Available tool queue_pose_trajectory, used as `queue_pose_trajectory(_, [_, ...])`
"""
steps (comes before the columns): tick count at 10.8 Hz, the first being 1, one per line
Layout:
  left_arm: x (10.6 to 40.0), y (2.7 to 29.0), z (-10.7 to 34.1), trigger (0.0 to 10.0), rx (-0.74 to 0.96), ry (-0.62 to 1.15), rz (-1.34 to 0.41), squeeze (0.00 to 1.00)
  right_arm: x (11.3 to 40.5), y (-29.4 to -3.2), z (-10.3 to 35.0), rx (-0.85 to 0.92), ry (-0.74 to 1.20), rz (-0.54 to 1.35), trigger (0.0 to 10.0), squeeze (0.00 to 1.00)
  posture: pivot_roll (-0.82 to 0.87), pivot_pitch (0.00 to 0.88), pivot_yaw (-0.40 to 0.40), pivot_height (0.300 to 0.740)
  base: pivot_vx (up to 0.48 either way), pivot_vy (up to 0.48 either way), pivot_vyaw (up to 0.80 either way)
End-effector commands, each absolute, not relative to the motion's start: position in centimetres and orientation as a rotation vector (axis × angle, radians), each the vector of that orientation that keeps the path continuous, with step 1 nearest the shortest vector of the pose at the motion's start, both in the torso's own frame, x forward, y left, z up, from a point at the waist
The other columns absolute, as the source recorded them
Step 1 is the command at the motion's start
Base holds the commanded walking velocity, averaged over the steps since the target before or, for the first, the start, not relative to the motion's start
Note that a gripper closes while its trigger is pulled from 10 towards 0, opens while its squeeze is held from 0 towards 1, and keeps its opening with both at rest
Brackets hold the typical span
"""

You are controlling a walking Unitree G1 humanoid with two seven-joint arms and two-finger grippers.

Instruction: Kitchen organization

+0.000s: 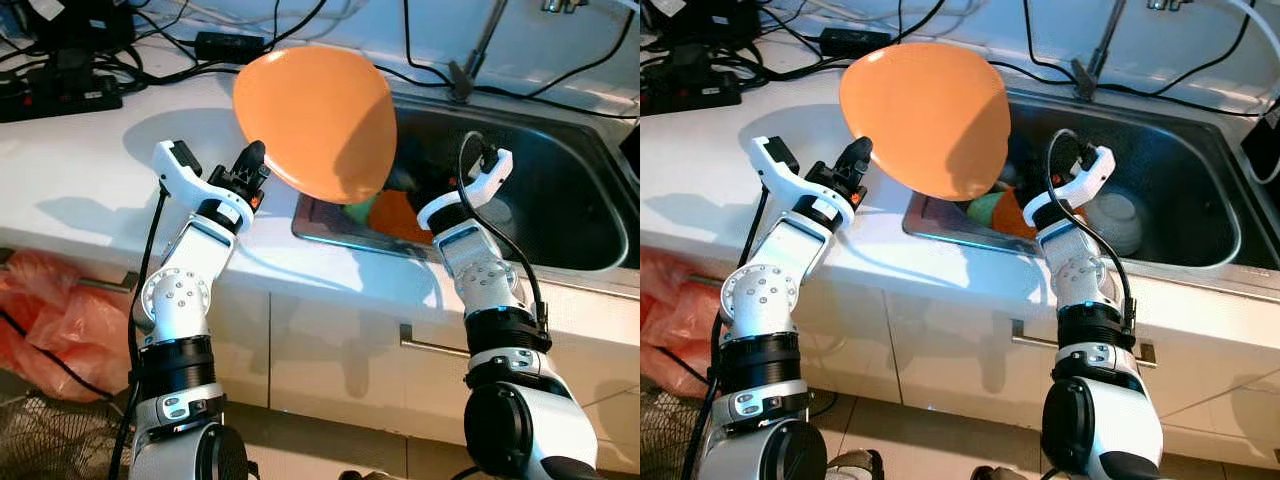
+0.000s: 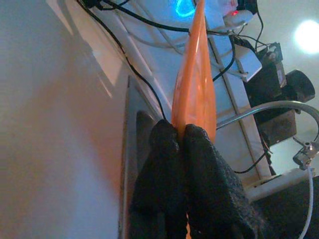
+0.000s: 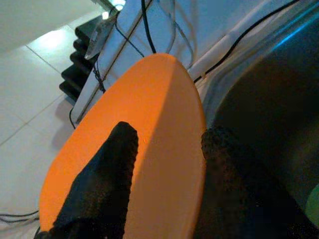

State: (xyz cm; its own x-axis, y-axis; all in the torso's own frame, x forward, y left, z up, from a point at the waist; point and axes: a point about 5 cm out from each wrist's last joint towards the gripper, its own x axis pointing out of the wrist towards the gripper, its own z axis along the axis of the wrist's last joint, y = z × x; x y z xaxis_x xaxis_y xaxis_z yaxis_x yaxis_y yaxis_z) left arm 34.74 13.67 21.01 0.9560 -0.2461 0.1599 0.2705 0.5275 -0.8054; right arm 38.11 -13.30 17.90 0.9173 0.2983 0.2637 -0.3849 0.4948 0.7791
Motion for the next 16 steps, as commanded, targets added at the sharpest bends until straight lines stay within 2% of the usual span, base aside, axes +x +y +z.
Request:
queue_pose_trajectory(1, [34.6, 12.7, 21.9, 10.0, -0.956, -0.052, -0.383, 0.0, 38.0, -13.7, 18.0, 0.963, -0.1, 0.418, 10.0, 1.0, 0.11, 0.075, -0.077, 0.74, 0.0, 0.0, 0.0])
queue_pose_trajectory(3, [34.6, 12.8, 22.1, 10.0, -0.96, -0.066, -0.386, 0.0, 37.9, -13.8, 17.6, 0.943, -0.082, 0.396, 10.0, 0.0, 0.11, 0.074, -0.079, 0.74, 0.0, 0.0, 0.0])
queue_pose_trajectory(5, [34.5, 12.8, 22.2, 10.0, -0.959, -0.07, -0.389, 0.0, 37.9, -13.8, 17.4, 0.936, -0.069, 0.391, 10.0, 0.0, 0.11, 0.077, -0.082, 0.74, 0.0, 0.0, 0.0])
queue_pose_trajectory(6, [34.5, 12.8, 22.2, 10.0, -0.959, -0.069, -0.389, 0.0, 37.9, -13.7, 17.3, 0.941, -0.069, 0.399, 10.0, 1.0, 0.12, 0.079, -0.082, 0.74, 0.0, 0.0, 0.0])
queue_pose_trajectory(7, [34.4, 12.9, 22.2, 10.0, -0.961, -0.071, -0.39, 0.0, 37.9, -13.6, 17.0, 0.916, -0.053, 0.39, 10.0, 0.0, 0.12, 0.082, -0.084, 0.74, 0.0, 0.0, 0.0])
queue_pose_trajectory(16, [33.9, 12.2, 22.6, 10.0, -0.942, -0.071, -0.483, 0.0, 37.8, -13.5, 17.0, 0.918, -0.054, 0.396, 10.0, 0.0, 0.12, 0.085, -0.086, 0.74, 0.0, 0.0, 0.0])
